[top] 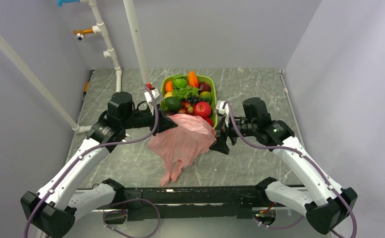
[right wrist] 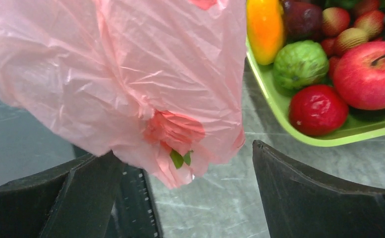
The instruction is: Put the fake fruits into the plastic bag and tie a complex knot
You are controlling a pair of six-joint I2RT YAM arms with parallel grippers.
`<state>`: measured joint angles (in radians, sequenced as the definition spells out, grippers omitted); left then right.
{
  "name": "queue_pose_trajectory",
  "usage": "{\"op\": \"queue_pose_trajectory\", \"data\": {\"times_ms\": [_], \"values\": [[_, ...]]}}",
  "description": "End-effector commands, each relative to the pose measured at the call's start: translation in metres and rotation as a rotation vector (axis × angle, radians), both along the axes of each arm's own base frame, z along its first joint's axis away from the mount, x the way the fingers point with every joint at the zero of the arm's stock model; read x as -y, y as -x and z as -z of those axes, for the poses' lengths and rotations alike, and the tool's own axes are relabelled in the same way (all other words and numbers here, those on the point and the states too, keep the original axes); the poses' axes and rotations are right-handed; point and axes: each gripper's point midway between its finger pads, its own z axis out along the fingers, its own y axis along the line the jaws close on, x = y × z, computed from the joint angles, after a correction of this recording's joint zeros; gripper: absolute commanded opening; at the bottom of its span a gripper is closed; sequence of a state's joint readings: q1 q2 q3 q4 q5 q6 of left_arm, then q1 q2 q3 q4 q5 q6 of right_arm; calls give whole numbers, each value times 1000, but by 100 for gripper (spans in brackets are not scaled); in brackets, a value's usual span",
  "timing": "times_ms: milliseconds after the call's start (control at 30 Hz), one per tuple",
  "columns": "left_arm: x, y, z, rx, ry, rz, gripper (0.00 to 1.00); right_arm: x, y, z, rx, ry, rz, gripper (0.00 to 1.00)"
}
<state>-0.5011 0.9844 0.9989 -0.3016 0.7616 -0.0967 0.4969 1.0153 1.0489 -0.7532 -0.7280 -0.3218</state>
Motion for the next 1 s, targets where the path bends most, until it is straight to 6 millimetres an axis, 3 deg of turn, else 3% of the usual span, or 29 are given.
{"op": "queue_pose_trajectory", "data": {"times_ms": [0, 133, 167, 233, 333, 433, 533, 600, 700, 767, 867, 933, 967], "values": [[7, 8, -15, -28, 79, 59, 0, -6, -46, -13, 282, -26, 97, 100], [8, 11, -16, -35, 67, 91, 0, -15, -61, -21, 344, -61, 96, 95], [8, 10, -16, -40, 64, 88, 0, -17, -63, -24, 351, -72, 95, 83], [5, 8, -13, -48, 48, 76, 0, -18, -61, -29, 356, -67, 76, 45], [-18, -3, -9, -33, -5, 15, 0, 3, -48, -25, 325, 0, 56, 2], [-53, -18, -2, 54, -91, -49, 0, 39, -33, -12, 275, 65, 79, 0], [-84, -34, 5, 112, -164, -111, 0, 59, -19, 0, 213, 119, 70, 0], [-98, -40, 11, 132, -198, -113, 0, 60, -11, 3, 158, 104, 49, 0], [-96, -38, 15, 120, -202, -49, 3, 49, -11, -3, 118, 40, 36, 0], [-88, -32, 9, 93, -145, 0, 15, 40, -14, -11, 80, -17, 25, 0], [-83, -35, 0, 103, -100, -3, 43, 30, -19, -17, -21, -71, 29, 0], [-85, -39, 1, 124, -112, -26, 59, 32, -20, -18, -99, -112, 51, 0], [-86, -40, 0, 144, -118, -37, 73, 38, -22, -18, -137, -133, 80, 0]]}}
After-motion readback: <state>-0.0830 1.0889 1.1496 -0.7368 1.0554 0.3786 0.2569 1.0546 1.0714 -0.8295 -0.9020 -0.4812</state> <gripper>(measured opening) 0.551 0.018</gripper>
